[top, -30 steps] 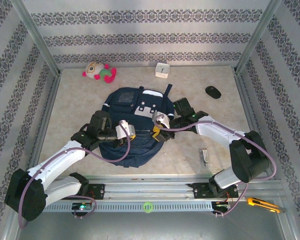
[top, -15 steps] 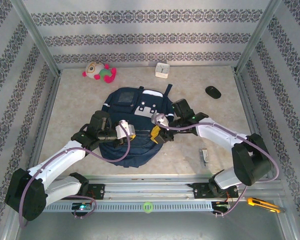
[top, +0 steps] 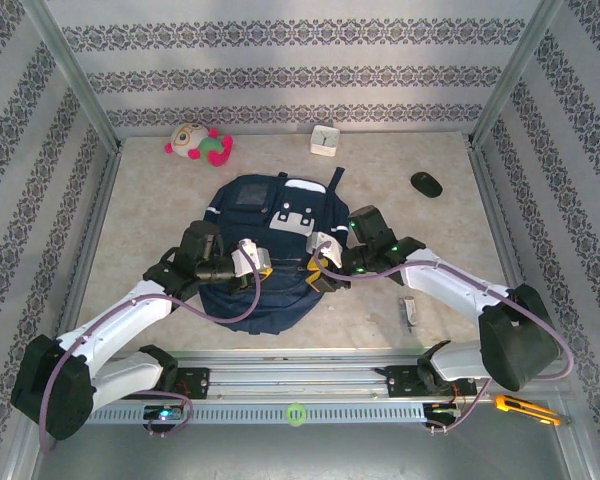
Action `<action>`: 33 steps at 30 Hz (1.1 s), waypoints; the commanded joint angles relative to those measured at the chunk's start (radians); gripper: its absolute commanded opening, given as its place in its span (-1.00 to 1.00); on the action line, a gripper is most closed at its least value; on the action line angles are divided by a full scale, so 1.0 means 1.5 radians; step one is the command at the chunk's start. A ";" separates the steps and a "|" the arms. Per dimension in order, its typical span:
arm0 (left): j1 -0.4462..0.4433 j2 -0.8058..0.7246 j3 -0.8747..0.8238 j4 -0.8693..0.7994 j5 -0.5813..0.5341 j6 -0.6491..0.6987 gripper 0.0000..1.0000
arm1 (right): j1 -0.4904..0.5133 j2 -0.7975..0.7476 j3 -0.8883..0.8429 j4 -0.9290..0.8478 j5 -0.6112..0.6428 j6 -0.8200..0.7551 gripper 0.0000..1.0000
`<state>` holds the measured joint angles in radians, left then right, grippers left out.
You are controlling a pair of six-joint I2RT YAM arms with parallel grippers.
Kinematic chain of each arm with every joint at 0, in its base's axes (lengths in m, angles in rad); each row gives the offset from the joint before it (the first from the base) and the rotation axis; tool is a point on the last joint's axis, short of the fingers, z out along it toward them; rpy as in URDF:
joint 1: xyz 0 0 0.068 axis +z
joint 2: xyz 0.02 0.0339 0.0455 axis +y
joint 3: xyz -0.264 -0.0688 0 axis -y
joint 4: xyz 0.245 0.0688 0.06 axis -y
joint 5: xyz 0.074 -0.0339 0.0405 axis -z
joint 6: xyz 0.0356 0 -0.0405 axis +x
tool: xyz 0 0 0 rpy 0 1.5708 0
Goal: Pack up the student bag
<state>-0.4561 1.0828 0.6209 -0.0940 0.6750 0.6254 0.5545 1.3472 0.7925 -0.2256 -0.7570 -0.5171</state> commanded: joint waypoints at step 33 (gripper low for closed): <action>-0.057 0.012 0.078 0.065 -0.224 -0.152 -1.00 | 0.045 -0.108 -0.044 0.107 0.005 0.510 -1.00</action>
<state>-0.5220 1.0950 0.6773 -0.0654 0.5068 0.4816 0.6025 1.2362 0.7334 -0.0509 -0.6655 0.0883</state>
